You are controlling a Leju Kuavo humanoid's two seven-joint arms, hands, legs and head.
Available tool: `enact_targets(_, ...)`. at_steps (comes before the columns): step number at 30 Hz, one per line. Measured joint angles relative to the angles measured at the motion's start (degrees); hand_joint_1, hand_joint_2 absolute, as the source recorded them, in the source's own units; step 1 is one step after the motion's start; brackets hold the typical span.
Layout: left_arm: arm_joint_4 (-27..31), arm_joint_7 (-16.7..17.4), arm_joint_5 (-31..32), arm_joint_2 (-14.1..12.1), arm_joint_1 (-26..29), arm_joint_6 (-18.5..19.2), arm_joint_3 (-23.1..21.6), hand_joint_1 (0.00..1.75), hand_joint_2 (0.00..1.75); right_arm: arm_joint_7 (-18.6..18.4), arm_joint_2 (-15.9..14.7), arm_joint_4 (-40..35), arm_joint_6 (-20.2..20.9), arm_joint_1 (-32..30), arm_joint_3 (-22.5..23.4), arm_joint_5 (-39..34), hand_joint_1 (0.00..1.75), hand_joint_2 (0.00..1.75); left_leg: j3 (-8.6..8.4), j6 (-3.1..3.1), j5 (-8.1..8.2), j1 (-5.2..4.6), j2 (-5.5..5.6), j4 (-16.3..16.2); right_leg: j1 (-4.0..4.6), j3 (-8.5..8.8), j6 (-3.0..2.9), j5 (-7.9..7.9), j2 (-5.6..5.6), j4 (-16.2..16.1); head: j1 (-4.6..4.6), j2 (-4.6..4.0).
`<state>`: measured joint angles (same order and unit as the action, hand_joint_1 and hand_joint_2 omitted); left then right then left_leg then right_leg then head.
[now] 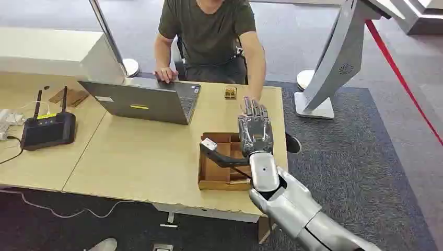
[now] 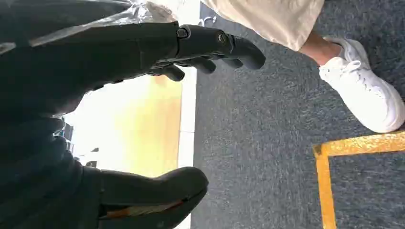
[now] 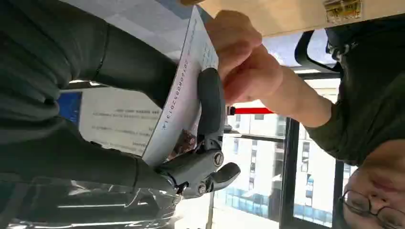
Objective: Pass the card to the sensor for recognition and then transmit it.
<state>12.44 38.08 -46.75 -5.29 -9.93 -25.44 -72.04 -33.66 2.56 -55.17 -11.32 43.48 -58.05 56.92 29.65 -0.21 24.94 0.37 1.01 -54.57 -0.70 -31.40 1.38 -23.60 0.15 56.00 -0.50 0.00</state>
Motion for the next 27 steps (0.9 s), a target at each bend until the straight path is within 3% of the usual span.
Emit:
enact_targets(4, 0.0, 0.1, 0.0, 0.0, 0.0, 0.0, 0.0, 0.0, 1.75, 0.5, -0.1, 0.4, -0.8, 0.0, -0.1, -0.4, 1.75, 1.75, 0.0, 0.0, 0.0, 0.0, -0.01, 0.0, 0.0, -0.02, 0.0, 0.0, 0.0, 0.0, -0.02, 0.0)
enact_targets(10, 0.0, -0.6, -0.7, 0.0, 0.6, 0.0, 0.0, 0.0, 1.75, 5.1, -1.4, -2.2, -9.0, -2.3, 1.7, -5.5, 1.75, 1.75, -0.01, 0.0, 0.01, 0.0, -0.02, 0.0, 0.0, -0.04, 0.0, 0.0, 0.01, 0.0, 0.0, 0.0)
enact_targets(22, 0.0, -3.4, -4.7, -0.5, 3.5, -1.1, 0.7, 0.0, 1.75, 13.9, -10.5, -21.0, -22.5, -19.3, 9.7, -18.7, 1.75, 1.75, 0.01, 0.08, 0.08, -0.01, -0.01, 0.0, 0.01, -0.01, 0.06, -0.04, 0.03, -0.1, 0.0, 0.0)
enact_targets(27, 0.0, -3.4, -5.0, -0.8, 3.7, -1.1, 1.2, 0.0, 1.75, 14.8, -13.3, -26.1, -23.6, -23.7, 12.0, -20.1, 1.75, 1.75, 0.01, 0.06, 0.11, -0.01, -0.03, 0.0, 0.0, -0.04, 0.05, -0.03, 0.09, -0.1, 0.0, 0.0)
